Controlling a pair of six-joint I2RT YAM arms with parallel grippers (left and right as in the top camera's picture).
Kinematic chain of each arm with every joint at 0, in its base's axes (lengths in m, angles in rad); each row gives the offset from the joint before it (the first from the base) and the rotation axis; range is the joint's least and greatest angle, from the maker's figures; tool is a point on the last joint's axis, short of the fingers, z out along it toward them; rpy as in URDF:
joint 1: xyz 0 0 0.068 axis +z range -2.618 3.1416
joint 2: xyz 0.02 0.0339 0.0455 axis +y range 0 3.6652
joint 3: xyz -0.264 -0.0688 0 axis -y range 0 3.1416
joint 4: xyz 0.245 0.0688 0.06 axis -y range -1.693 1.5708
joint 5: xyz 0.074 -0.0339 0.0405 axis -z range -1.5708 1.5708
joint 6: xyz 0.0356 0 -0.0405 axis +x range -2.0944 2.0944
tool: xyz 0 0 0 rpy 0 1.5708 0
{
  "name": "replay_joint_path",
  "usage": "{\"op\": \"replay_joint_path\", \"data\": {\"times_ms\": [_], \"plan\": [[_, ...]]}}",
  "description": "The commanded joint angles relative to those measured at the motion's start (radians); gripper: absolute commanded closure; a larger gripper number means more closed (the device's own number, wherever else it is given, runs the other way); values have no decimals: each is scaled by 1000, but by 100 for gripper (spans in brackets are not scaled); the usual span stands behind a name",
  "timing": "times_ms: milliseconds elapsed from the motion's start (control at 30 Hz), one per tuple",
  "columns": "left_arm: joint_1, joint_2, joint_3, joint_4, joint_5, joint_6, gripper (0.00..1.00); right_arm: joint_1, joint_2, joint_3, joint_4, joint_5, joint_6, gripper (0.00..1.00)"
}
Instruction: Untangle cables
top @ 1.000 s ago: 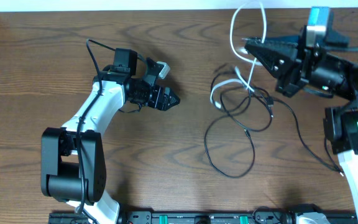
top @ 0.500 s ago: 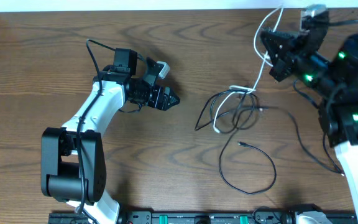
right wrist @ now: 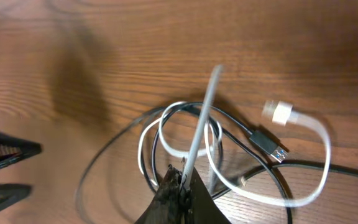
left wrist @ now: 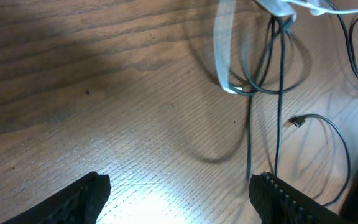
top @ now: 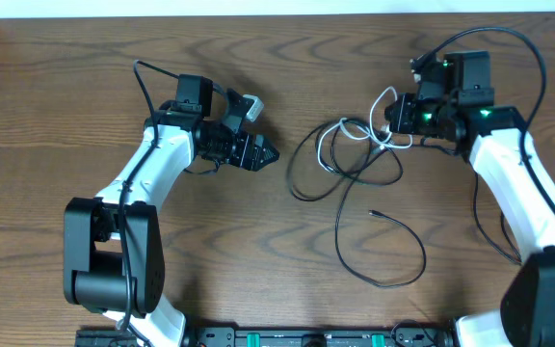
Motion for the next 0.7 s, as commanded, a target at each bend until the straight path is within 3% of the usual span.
{"op": "replay_joint_path", "data": {"times_ms": [0,333,500,667], "plan": [[0,1,-2,-2,-5,-2,23,9,48,3,-3,26,2,99],[0,1,-2,0,-5,-2,23,11,91,3,-206,23,3,96],[0,1,-2,1,-5,-2,23,9,90,3,-238,44,-60,78],[0,1,-2,2,-5,-2,22,11,90,21,-212,55,-32,72]]}}
